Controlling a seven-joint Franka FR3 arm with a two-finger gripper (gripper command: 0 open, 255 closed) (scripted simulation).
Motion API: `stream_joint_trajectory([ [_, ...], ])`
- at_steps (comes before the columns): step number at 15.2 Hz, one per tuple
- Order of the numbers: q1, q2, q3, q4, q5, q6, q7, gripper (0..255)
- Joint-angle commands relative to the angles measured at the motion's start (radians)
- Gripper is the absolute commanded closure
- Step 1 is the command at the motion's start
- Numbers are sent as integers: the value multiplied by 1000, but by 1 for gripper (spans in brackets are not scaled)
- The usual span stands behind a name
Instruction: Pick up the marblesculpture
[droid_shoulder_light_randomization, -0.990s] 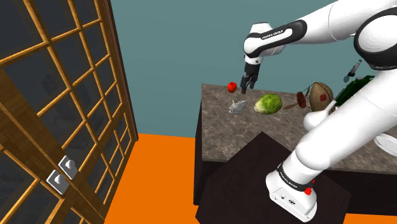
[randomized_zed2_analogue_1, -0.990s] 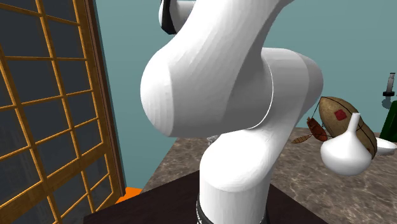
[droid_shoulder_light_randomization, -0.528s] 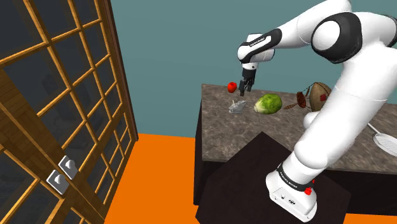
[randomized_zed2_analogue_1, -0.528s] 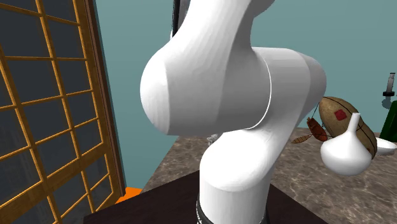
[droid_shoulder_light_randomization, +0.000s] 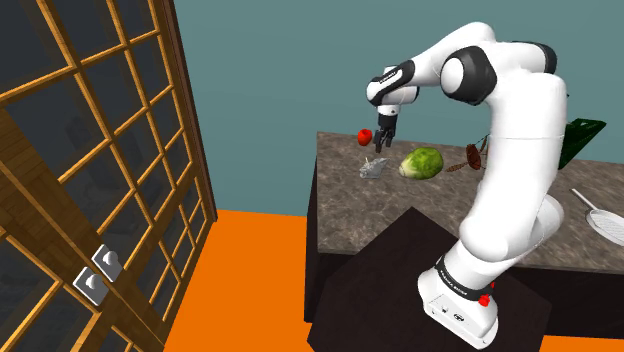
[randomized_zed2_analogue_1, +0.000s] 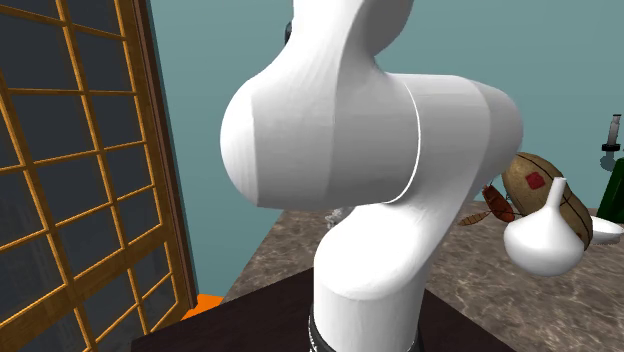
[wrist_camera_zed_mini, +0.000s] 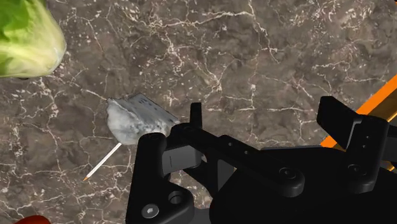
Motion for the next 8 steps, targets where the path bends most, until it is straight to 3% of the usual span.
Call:
stream_joint_trajectory([
  [1, -27, 90, 8, 91, 20, -14, -25, 0],
  [8, -135, 412, 37, 480, 59, -119, -85, 0],
])
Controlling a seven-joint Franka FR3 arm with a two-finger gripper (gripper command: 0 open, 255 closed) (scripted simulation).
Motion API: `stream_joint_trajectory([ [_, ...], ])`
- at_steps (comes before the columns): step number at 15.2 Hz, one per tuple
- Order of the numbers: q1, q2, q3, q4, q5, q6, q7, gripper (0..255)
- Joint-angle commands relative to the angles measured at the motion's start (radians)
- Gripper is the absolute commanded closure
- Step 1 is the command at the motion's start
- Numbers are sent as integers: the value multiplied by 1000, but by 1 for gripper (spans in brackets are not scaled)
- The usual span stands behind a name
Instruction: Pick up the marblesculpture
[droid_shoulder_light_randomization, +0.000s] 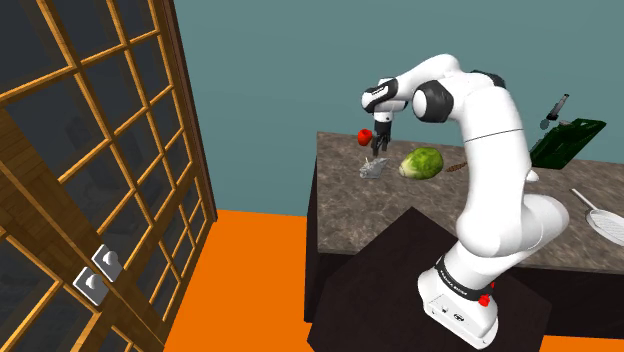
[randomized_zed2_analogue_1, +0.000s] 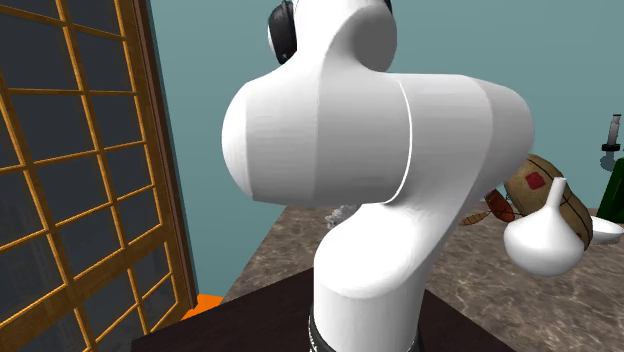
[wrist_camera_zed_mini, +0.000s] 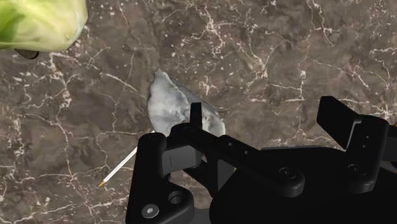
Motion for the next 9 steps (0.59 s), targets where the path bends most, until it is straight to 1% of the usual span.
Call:
stream_joint_trajectory([
  [1, -35, 109, 9, 144, 8, -45, -12, 0],
  [3, -71, 226, 18, 313, 13, -105, -19, 0],
  [4, -92, 295, 23, 419, 14, -145, -20, 0],
  [6, -138, 455, 33, 682, 15, -251, -15, 0],
  [9, -145, 500, 36, 725, 16, -248, -11, 0],
])
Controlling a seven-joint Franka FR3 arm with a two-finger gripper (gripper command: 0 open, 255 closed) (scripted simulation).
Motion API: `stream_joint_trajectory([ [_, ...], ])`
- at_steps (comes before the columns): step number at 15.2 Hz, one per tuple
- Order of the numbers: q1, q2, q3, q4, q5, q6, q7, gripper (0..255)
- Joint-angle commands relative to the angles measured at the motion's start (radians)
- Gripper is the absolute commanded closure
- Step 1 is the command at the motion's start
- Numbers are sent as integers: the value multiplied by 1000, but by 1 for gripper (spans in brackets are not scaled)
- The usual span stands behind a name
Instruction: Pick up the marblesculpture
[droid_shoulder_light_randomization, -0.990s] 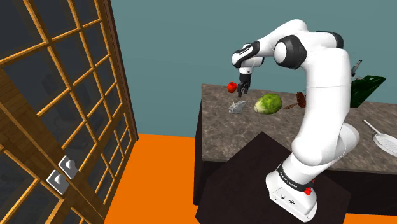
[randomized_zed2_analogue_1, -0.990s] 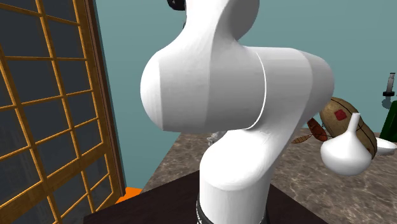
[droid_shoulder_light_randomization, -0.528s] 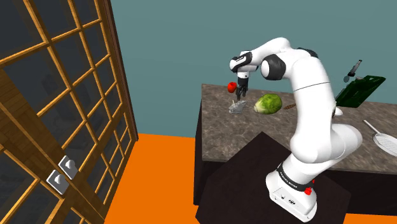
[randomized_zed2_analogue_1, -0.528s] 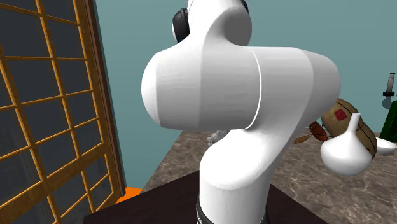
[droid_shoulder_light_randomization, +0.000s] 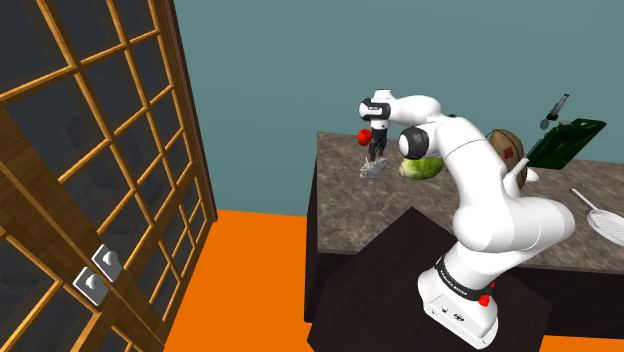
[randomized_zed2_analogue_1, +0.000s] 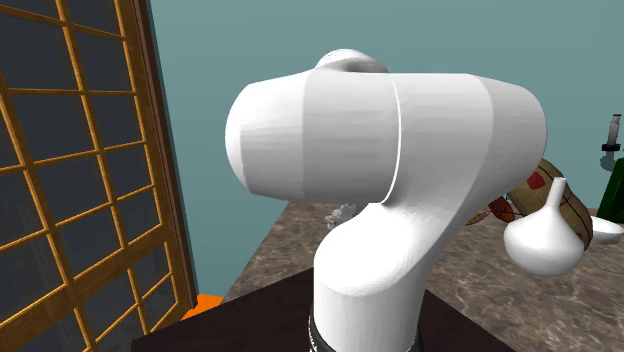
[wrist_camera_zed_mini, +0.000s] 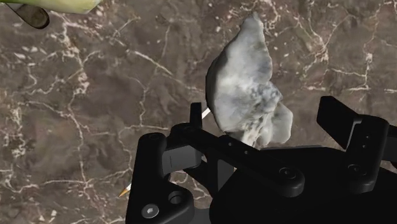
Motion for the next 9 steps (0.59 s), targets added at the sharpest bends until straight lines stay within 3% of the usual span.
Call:
stream_joint_trajectory([
  [1, -5, 32, 2, 30, 1, 2, 2, 0],
  [6, -21, 113, 8, 135, 1, -19, 10, 0],
  [7, -18, 103, 7, 117, 1, -12, 9, 255],
  [9, -18, 101, 7, 113, 1, -10, 9, 255],
])
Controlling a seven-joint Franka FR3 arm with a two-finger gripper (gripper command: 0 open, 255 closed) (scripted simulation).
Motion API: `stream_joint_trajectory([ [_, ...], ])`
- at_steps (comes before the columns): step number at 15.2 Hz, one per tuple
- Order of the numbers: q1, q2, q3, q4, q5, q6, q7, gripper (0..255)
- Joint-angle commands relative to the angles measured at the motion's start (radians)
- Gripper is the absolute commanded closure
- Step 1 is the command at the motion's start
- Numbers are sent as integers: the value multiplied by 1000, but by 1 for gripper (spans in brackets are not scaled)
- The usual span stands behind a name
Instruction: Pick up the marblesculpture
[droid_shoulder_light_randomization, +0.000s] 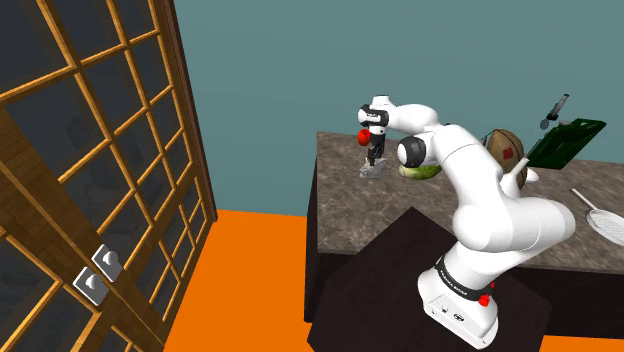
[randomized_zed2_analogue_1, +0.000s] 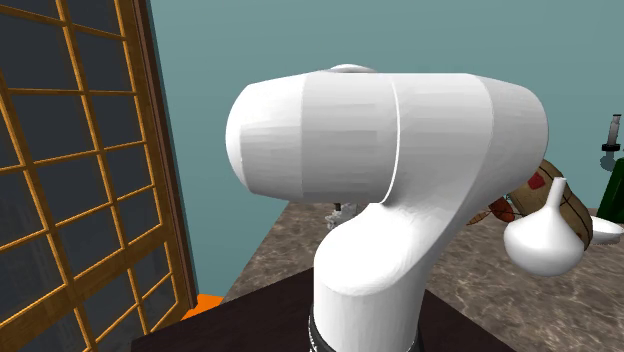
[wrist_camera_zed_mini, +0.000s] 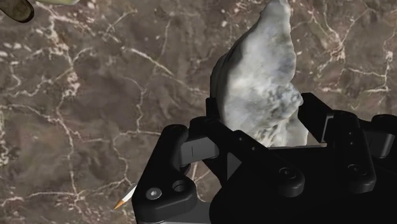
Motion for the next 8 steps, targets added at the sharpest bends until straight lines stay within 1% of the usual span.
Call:
stream_joint_trajectory([
  [1, 0, 1, 0, 1, 0, 0, 0, 255],
  [6, 0, 1, 0, -1, 0, 1, 0, 255],
  [7, -3, 14, 1, 22, 0, -8, 2, 255],
  [8, 2, -13, -1, -15, 0, 1, -1, 255],
])
